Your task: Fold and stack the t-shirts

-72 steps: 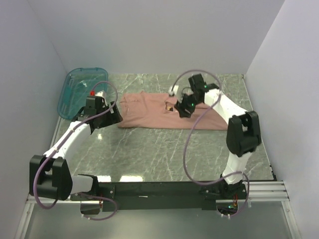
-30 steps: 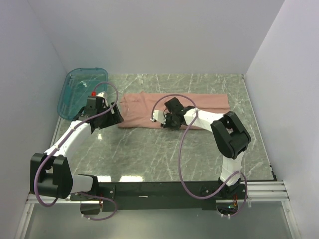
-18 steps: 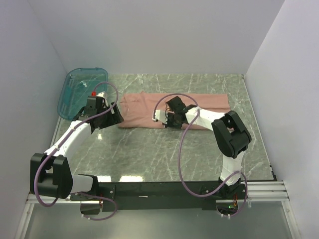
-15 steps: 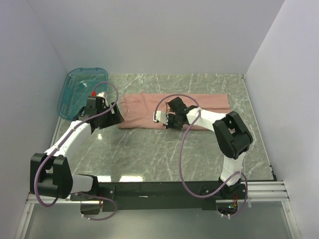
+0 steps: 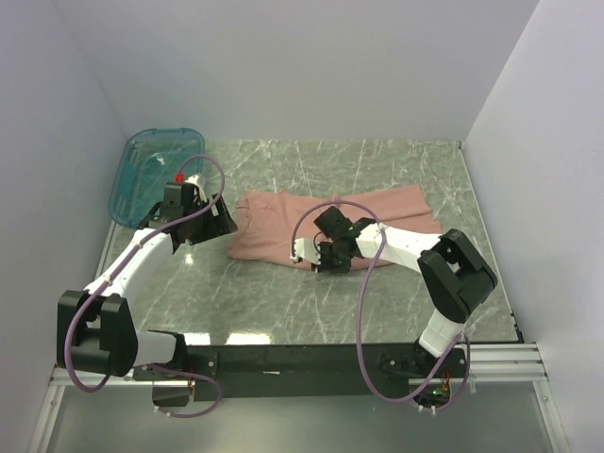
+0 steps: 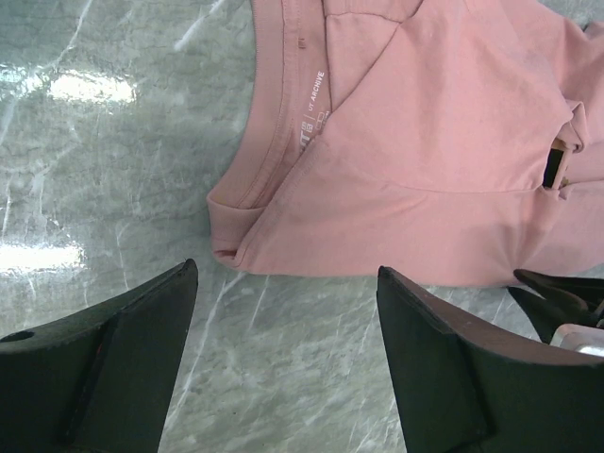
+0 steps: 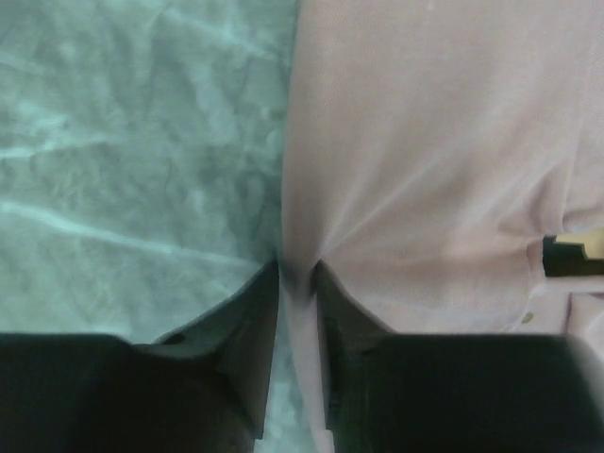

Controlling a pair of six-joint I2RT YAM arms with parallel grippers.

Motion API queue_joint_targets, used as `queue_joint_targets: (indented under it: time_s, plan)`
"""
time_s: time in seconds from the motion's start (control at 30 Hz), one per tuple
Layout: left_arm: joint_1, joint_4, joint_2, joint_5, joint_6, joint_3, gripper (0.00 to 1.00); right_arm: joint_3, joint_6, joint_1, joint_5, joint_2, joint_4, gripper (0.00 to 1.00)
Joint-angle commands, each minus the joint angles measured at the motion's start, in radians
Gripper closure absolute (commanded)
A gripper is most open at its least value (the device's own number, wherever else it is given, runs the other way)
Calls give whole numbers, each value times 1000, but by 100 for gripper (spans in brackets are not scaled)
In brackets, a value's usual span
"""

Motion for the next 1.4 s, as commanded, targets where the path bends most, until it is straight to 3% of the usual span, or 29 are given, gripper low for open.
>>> queue_joint_targets:
  time_s: [0.0, 0.1, 0.17, 0.33, 0.47, 0.63, 0.77, 0.9, 1.1, 1.37]
  plan:
    - [1, 29, -32, 21, -4, -1, 18, 76, 61, -14, -18, -27, -138, 67]
    - [1, 32, -35, 23, -13, -3, 17, 208, 68, -81, -70, -36, -212, 53]
    - [3, 40, -41, 38, -23, -10, 17, 335, 82, -167, -119, -12, -249, 51]
    - [3, 89, -50, 110, -89, -53, 17, 628, 183, -345, -274, 127, -320, 50]
    - [3, 149, -70, 167, -153, -118, 18, 713, 385, -509, -344, 224, -275, 49]
    - [3, 211, -90, 194, -233, -176, 21, 708, 436, -693, -363, 310, -278, 50]
    - [-12, 310, -77, 172, -351, -265, 28, 635, 357, -758, -383, 280, -312, 52]
    - [-49, 354, -18, 86, -444, -276, 37, 518, 344, -758, -430, 211, -275, 51]
    - [-85, 276, 8, -35, -471, -248, 39, 449, 334, -756, -489, 161, -273, 52]
    - [-88, 294, 86, -80, -517, -267, 41, 418, 309, -755, -524, 112, -280, 53]
